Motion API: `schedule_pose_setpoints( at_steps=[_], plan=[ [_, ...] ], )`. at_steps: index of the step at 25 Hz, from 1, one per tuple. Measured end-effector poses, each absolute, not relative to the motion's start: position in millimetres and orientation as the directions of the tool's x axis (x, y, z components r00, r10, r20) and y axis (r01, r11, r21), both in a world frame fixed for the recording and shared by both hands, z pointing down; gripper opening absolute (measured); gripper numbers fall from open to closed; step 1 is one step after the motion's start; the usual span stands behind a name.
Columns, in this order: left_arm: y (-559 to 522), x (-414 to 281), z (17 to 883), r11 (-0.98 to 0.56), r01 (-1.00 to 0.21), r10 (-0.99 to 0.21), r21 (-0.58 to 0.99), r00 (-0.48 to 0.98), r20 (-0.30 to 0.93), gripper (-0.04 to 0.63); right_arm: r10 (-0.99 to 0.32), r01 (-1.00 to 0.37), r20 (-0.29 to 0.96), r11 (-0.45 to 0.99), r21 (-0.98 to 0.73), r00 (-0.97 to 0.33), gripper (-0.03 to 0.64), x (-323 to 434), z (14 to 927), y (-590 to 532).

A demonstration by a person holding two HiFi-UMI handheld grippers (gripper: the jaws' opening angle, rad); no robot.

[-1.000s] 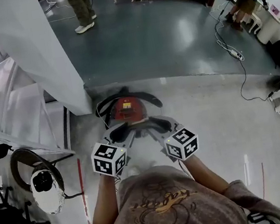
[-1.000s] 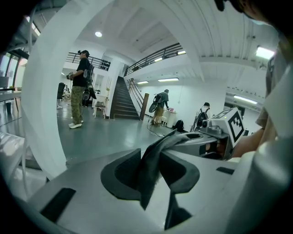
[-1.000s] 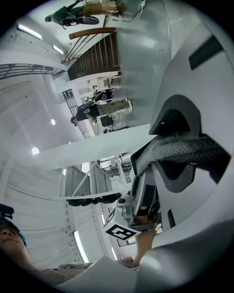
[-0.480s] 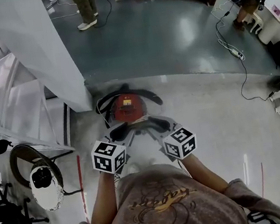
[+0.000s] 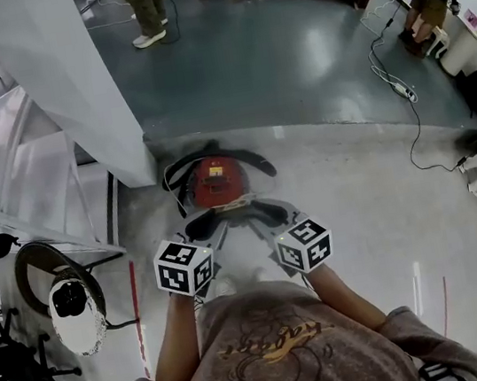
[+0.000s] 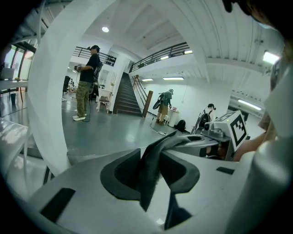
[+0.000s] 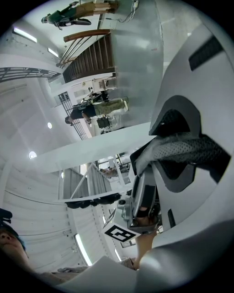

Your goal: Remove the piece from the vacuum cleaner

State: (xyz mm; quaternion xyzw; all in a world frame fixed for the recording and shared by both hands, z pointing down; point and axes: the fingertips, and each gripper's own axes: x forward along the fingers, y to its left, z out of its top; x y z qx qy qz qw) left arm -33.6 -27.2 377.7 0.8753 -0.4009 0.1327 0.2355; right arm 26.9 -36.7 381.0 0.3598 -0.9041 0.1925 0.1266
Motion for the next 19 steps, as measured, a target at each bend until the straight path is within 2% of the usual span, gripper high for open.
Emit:
schedule_pose_setpoints(
  at_steps=[19],
  plan=[
    [-31.3,-36.1,377.0,-0.548,-0.773,-0.651,0.320,0.634,0.418,0.109,-0.601,-0.703,0.378,0.664,-0.254,-0.704,0.092,24.2,380.0,-41.8]
  ],
)
